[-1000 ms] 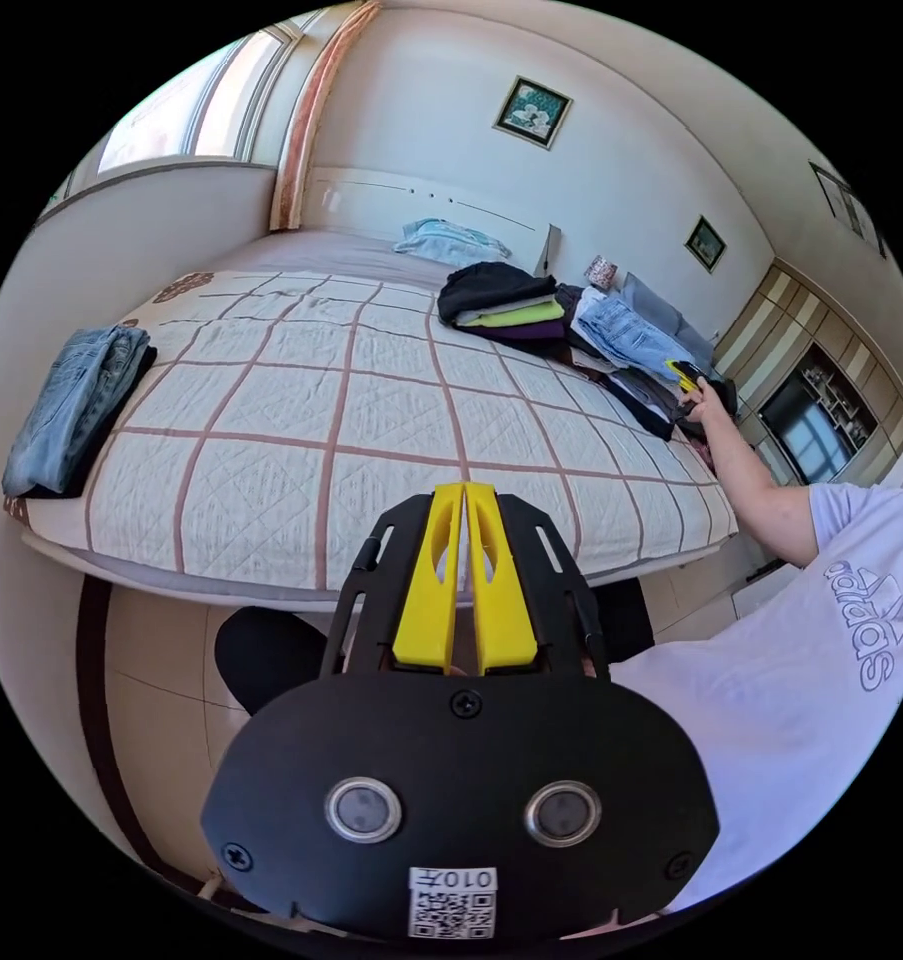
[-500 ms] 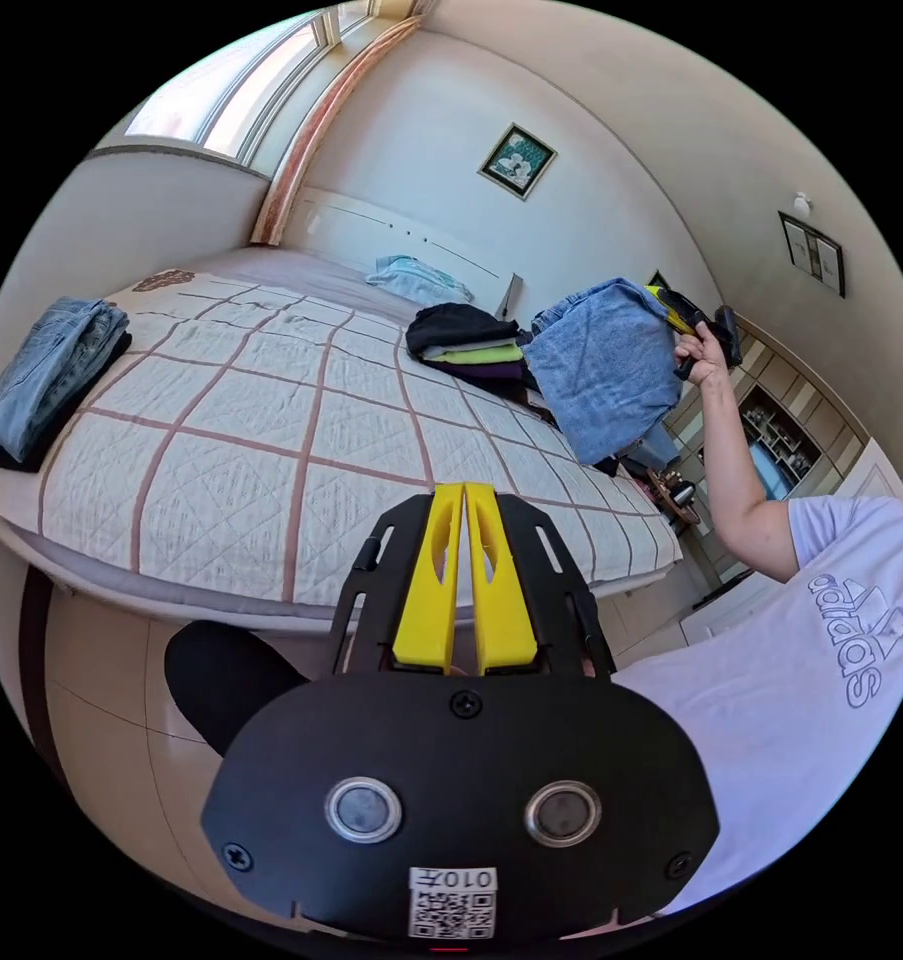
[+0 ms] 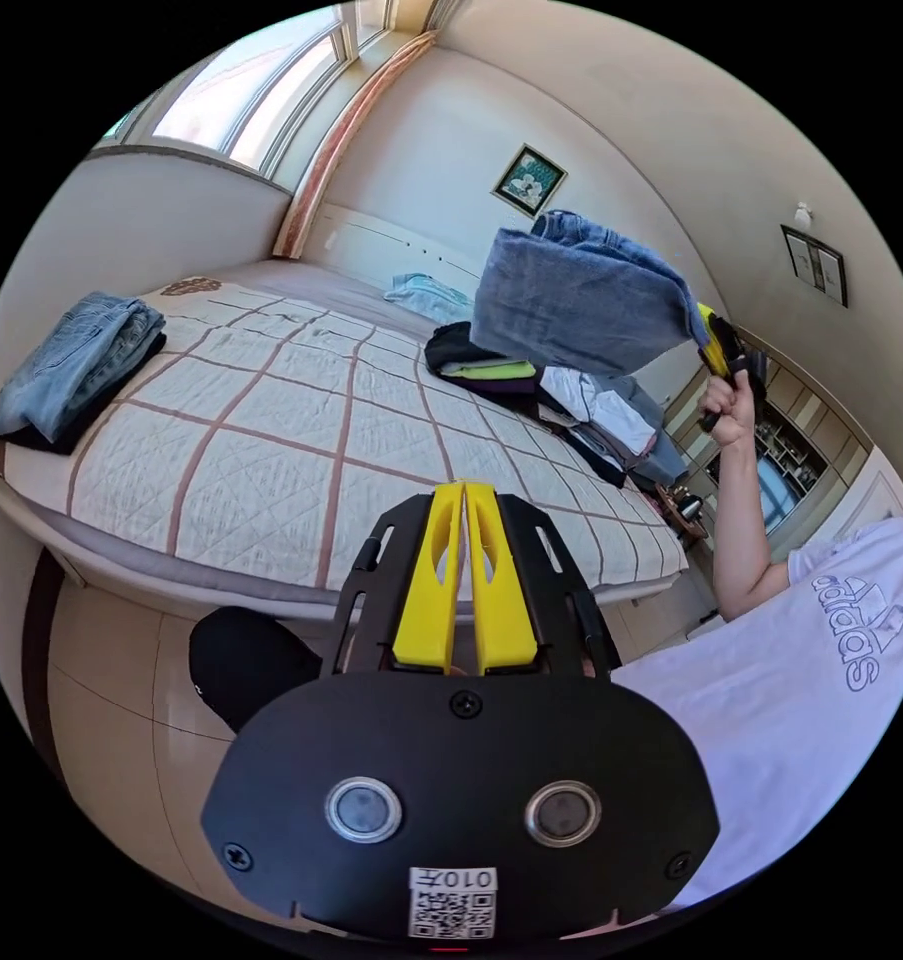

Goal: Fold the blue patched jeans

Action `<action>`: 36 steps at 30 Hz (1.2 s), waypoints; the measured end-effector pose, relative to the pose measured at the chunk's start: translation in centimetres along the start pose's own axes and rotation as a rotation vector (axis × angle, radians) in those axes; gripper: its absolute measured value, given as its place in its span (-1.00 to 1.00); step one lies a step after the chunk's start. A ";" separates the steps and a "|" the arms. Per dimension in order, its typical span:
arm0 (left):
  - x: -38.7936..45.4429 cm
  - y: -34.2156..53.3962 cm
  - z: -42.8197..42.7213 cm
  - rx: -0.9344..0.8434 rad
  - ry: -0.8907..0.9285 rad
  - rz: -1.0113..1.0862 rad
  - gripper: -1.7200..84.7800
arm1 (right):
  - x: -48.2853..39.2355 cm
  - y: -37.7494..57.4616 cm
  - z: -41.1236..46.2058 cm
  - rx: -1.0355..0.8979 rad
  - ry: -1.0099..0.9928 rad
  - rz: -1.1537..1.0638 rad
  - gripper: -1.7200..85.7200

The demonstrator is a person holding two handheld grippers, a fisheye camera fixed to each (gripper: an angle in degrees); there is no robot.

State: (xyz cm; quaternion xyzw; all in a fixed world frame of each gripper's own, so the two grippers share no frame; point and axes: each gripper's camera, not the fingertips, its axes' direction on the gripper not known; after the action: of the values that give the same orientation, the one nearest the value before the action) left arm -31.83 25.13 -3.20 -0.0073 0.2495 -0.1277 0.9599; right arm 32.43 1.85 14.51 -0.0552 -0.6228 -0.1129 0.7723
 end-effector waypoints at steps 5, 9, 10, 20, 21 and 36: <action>1.6 0.0 3.2 -0.090 0.018 0.049 -0.96 | 5.7 12.8 5.5 -0.213 0.216 0.405 -0.81; 2.6 -0.5 6.1 -0.143 0.025 0.073 -0.96 | 1.6 13.1 4.7 -0.014 0.345 0.322 -0.79; 3.1 -0.7 7.0 -0.144 0.026 0.082 -0.96 | -0.2 12.0 5.8 -0.004 0.410 0.251 -0.75; 9.5 -0.2 13.2 -0.285 -0.164 0.281 -0.88 | -8.6 5.4 27.8 -0.365 0.790 -0.369 -0.63; 9.6 0.4 13.4 -0.290 -0.165 0.270 -0.88 | -8.4 5.4 28.5 -0.380 0.823 -0.389 -0.63; 16.8 -1.8 23.8 -0.346 -0.227 0.398 -0.82 | 7.2 11.7 -11.2 0.212 0.636 0.396 -0.84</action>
State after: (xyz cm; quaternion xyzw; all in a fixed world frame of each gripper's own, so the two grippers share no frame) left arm -6.66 18.04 9.78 -0.1359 0.1549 0.1093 0.9724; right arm 47.35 9.91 19.73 -0.0565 -0.3379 0.0920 0.9350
